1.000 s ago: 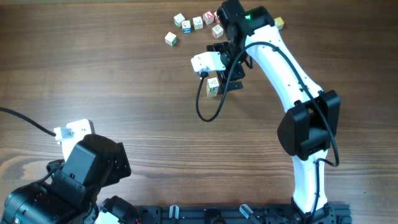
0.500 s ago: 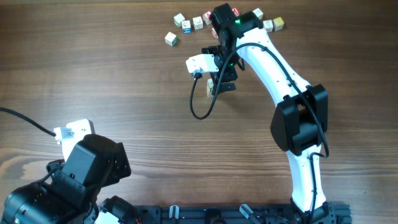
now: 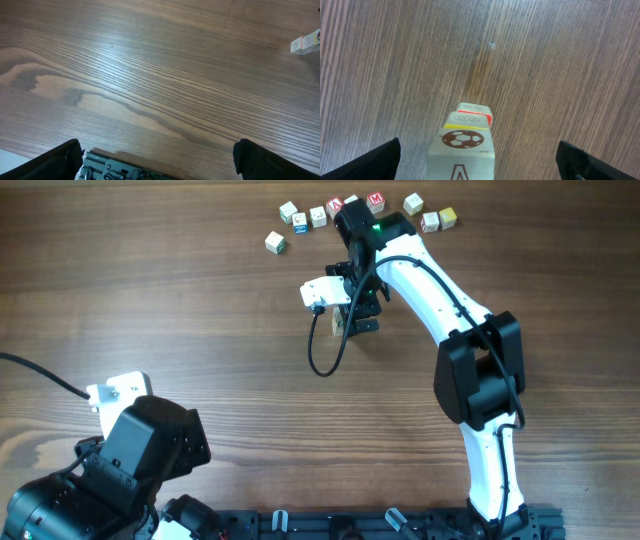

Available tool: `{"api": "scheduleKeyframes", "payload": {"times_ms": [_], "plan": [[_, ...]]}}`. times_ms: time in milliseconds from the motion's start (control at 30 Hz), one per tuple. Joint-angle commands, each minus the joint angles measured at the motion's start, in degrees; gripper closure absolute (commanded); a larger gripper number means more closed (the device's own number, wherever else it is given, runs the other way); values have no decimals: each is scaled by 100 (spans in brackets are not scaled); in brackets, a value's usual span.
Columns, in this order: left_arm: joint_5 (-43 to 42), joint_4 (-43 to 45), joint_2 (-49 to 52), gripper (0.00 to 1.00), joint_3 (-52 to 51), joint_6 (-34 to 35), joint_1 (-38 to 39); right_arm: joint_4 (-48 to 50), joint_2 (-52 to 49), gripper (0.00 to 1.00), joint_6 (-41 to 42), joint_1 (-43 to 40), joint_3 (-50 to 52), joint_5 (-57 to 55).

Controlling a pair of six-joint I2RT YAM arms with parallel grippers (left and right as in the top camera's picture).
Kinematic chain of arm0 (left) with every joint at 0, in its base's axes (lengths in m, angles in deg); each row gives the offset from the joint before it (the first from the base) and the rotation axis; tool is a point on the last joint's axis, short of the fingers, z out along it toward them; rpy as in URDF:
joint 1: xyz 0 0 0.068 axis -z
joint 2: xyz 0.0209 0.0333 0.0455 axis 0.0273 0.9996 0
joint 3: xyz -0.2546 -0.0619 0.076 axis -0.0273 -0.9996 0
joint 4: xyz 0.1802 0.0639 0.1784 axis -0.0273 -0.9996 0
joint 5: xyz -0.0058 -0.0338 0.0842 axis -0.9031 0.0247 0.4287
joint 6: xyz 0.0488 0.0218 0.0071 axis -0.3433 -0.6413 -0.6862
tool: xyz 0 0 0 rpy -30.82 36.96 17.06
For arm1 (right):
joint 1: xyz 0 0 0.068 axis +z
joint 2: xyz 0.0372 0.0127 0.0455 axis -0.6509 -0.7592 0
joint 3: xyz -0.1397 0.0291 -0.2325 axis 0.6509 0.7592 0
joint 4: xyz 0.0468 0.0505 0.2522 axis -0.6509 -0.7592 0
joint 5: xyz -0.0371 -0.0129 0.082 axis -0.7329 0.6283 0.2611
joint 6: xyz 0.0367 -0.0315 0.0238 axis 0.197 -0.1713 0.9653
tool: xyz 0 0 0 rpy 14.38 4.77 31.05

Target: Form a tower

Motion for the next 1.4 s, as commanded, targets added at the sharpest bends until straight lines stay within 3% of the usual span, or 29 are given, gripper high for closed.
{"api": "scheduleKeyframes", "payload": {"times_ms": [0, 900, 1367], "plan": [[9, 13, -4, 0, -4, 55, -26, 133, -157, 0, 203, 35, 24, -48], [9, 13, -4, 0, -4, 55, -26, 240, -645, 4, 595, 184, 26, -173], [9, 13, -4, 0, -4, 55, -26, 308, -739, 14, 754, 184, 26, -348]]}}
